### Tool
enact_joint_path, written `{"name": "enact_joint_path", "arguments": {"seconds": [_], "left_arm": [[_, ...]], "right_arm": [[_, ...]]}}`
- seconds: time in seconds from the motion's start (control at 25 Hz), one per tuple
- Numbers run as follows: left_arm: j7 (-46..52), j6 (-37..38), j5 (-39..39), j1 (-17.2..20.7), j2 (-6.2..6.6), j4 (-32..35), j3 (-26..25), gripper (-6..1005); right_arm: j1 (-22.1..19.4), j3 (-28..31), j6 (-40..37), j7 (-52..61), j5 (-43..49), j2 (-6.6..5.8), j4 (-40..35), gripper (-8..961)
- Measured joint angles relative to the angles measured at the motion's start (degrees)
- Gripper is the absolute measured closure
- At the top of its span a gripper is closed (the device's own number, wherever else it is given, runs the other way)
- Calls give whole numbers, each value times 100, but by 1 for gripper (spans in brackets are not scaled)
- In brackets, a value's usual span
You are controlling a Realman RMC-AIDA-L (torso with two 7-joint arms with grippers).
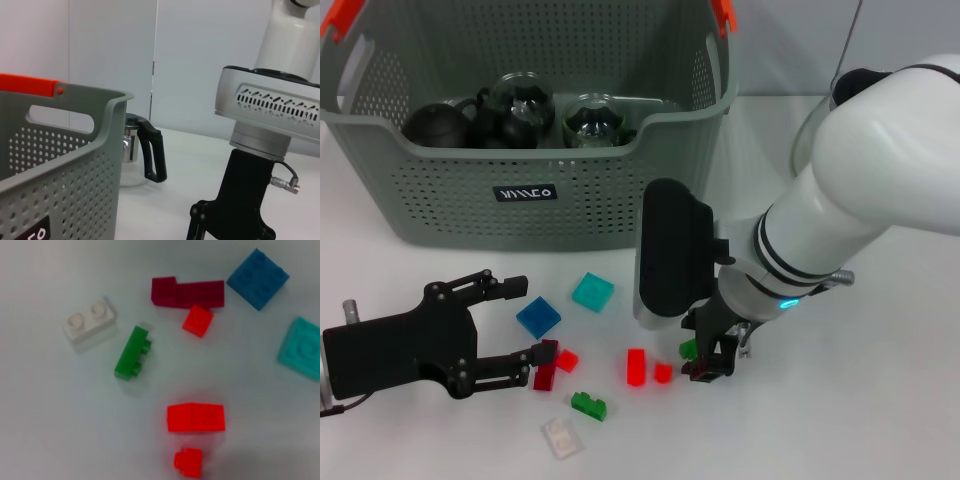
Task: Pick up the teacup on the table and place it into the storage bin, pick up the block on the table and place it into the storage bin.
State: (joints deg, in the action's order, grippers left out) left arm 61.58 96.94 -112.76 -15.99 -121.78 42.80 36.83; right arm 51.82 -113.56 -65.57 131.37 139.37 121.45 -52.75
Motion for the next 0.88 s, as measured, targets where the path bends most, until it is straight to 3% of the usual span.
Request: {"name": "enact_joint_path", "arguments": {"seconds": [0.24,0.48,0.56,0.88], "left_arm": [[7,0,20,2,8,0,-59,169],[11,45,23,8,24,0,-71,170],[15,52,19,16,25,0,-71,170],[-1,83,45,85,40,16,-73,170]], "right_arm": [[24,-35,-23,126,-4,-12,-7,411],[79,-35,-208,220,15,-28,-15,628],[62,-12,-290,240,14,-38,-97,657],[-120,857,-1157,216,12,-105,-730,775]]}}
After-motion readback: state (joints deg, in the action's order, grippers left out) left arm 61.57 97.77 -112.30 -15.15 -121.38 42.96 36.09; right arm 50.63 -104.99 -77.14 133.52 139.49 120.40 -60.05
